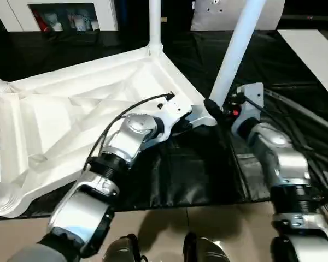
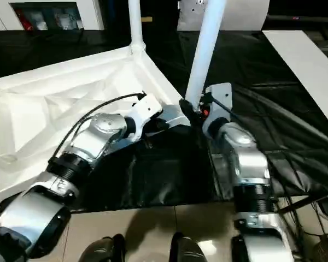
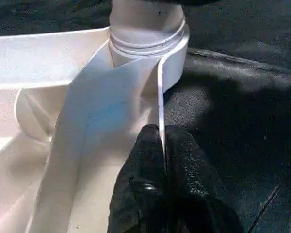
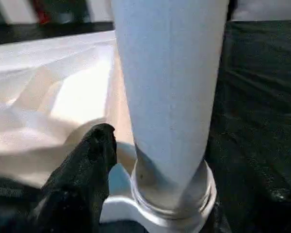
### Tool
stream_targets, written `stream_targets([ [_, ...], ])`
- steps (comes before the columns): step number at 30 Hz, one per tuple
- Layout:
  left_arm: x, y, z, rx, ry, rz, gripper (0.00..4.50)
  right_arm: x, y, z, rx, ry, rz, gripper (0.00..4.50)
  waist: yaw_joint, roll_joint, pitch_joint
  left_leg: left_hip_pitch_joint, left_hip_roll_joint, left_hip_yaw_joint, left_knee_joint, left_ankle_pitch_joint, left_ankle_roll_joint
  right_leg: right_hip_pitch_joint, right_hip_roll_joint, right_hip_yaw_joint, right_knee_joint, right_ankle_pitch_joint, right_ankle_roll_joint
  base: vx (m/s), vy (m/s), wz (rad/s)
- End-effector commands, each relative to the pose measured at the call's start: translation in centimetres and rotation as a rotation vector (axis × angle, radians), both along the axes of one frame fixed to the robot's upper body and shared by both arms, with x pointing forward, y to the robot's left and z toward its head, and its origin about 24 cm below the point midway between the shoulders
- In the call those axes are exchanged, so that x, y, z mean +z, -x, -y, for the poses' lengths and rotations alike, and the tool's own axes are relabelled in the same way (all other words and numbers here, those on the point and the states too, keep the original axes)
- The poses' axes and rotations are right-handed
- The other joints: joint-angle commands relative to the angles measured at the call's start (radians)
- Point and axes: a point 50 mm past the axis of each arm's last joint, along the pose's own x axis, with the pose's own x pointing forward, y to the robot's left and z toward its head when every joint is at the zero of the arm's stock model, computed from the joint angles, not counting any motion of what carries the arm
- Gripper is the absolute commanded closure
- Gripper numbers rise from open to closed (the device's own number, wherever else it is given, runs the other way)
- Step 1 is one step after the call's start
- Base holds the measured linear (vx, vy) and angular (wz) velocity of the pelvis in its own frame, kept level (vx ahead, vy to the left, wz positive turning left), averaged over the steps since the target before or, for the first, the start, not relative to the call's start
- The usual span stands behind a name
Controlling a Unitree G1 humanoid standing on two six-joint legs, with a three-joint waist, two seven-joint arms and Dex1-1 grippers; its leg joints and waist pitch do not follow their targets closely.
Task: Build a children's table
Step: Rotate leg to tighten
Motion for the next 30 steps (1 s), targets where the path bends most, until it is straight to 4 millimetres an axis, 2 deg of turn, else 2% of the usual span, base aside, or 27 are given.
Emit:
stream_targets([
  [1,-0.1,0.6,0.2,-0.099,0.020,0.020,4.50,-0.3,0.3,0.3,0.054,0.020,-0.009,0.95,0.008,-0.009,-0.085,0.018,0.065,-0.038,-0.062,-0.182,0.112,0.062,-0.078,0.049,-0.065,-0.292,-0.204,0.000,0.000,0.00],
  [2,-0.1,0.6,0.2,-0.099,0.020,0.020,4.50,-0.3,0.3,0.3,0.054,0.020,-0.009,0.86,0.006,-0.013,-0.085,0.018,0.065,-0.035,-0.061,-0.177,0.116,0.063,-0.076,0.051,-0.064,-0.284,-0.206,0.000,0.000,0.00],
  [3,-0.4,0.8,-0.5,-0.133,-0.009,0.011,4.50,-0.1,0.4,1.4,0.080,0.049,0.005,0.86,0.010,-0.011,-0.088,0.018,0.064,-0.035,-0.058,-0.154,0.122,0.065,-0.076,0.050,-0.059,-0.257,-0.216,0.000,0.000,0.00],
  [4,-0.5,0.9,-0.8,-0.154,-0.021,0.011,4.50,0.0,0.5,1.8,0.097,0.059,0.015,0.62,0.010,-0.012,-0.089,0.017,0.064,-0.034,-0.057,-0.142,0.128,0.066,-0.075,0.051,-0.055,-0.235,-0.224,0.000,0.000,0.00],
  [5,-0.6,1.0,-1.1,-0.176,-0.034,0.011,4.50,0.1,0.6,2.2,0.116,0.070,0.025,0.62,0.011,-0.010,-0.090,0.018,0.067,-0.034,-0.055,-0.127,0.140,0.065,-0.075,0.051,-0.050,-0.197,-0.242,0.000,0.000,0.00],
  [6,-0.8,1.3,-1.8,-0.234,-0.065,0.003,4.50,0.3,0.9,3.1,0.177,0.110,0.039,0.56,0.013,-0.014,-0.091,0.017,0.066,-0.032,-0.052,-0.118,0.151,0.068,-0.073,0.050,-0.045,-0.170,-0.255,0.000,0.000,0.00],
  [7,-1.2,2.1,-2.8,-0.362,-0.117,-0.022,4.50,0.6,1.8,3.9,0.320,0.150,0.049,0.56,0.014,-0.013,-0.089,0.017,0.067,-0.031,-0.052,-0.119,0.166,0.069,-0.075,0.051,-0.043,-0.154,-0.264,0.000,0.000,0.00],
  [9,-1.4,2.5,-3.3,-0.421,-0.150,-0.029,4.50,0.7,2.3,4.1,0.393,0.174,0.052,0.56,0.018,-0.010,-0.086,0.016,0.072,-0.029,-0.051,-0.128,0.177,0.068,-0.075,0.052,-0.040,-0.151,-0.267,0.000,0.000,0.00],
  [11,-1.6,2.8,-3.8,-0.470,-0.178,-0.033,4.50,0.7,2.7,4.4,0.457,0.193,0.052,0.56,0.022,-0.009,-0.086,0.017,0.076,-0.029,-0.051,-0.136,0.169,0.067,-0.072,0.049,-0.040,-0.174,-0.269,0.000,0.000,0.00],
  [13,-1.6,3.1,-4.2,-0.518,-0.193,-0.042,4.50,0.7,3.4,4.6,0.555,0.198,0.036,0.56,0.030,-0.006,-0.082,0.022,0.080,-0.030,-0.055,-0.175,0.144,0.063,-0.074,0.049,-0.046,-0.244,-0.268,0.000,0.000,0.00],
  [16,-1.6,3.7,-4.7,-0.597,-0.195,-0.065,4.50,0.8,4.0,4.8,0.665,0.191,0.018,0.56,0.034,-0.006,-0.081,0.024,0.084,-0.032,-0.058,-0.202,0.119,0.061,-0.075,0.050,-0.049,-0.281,-0.263,0.000,0.000,0.00],
  [17,-1.6,3.9,-4.8,-0.620,-0.196,-0.071,4.50,0.8,4.2,4.9,0.696,0.189,0.012,0.73,0.036,-0.007,-0.082,0.023,0.084,-0.034,-0.059,-0.203,0.114,0.064,-0.079,0.051,-0.048,-0.284,-0.262,0.000,0.000,0.00],
  [18,-1.6,3.9,-4.8,-0.620,-0.196,-0.071,4.50,0.8,4.2,4.9,0.696,0.189,0.012,0.73,0.036,-0.007,-0.082,0.024,0.084,-0.033,-0.059,-0.206,0.111,0.061,-0.077,0.051,-0.048,-0.284,-0.262,0.000,0.000,0.00],
  [19,-1.5,4.2,-5.2,-0.661,-0.202,-0.087,4.50,0.7,4.7,4.9,0.779,0.176,-0.011,0.73,0.036,-0.011,-0.082,0.023,0.082,-0.033,-0.058,-0.205,0.113,0.063,-0.079,0.051,-0.048,-0.286,-0.264,0.000,0.000,0.00],
  [22,-1.4,4.5,-5.8,-0.709,-0.216,-0.100,4.50,0.5,5.7,4.7,0.914,0.140,-0.072,1.00,0.038,-0.011,-0.080,0.020,0.082,-0.034,-0.058,-0.205,0.121,0.065,-0.080,0.052,-0.049,-0.305,-0.256,0.000,0.000,0.00],
  [27,-1.1,4.8,-6.3,-0.761,-0.219,-0.117,4.50,0.1,5.8,4.3,0.981,0.141,-0.082,1.45,0.039,-0.011,-0.080,0.022,0.084,-0.035,-0.060,-0.207,0.104,0.059,-0.081,0.052,-0.053,-0.349,-0.243,0.000,0.000,0.00],
  [30,-0.9,4.9,-6.2,-0.786,-0.207,-0.119,4.50,0.1,5.6,3.8,1.004,0.132,-0.071,1.67,0.039,-0.013,-0.083,0.022,0.084,-0.034,-0.059,-0.198,0.100,0.059,-0.080,0.052,-0.048,-0.321,-0.253,0.000,0.000,0.00],
])
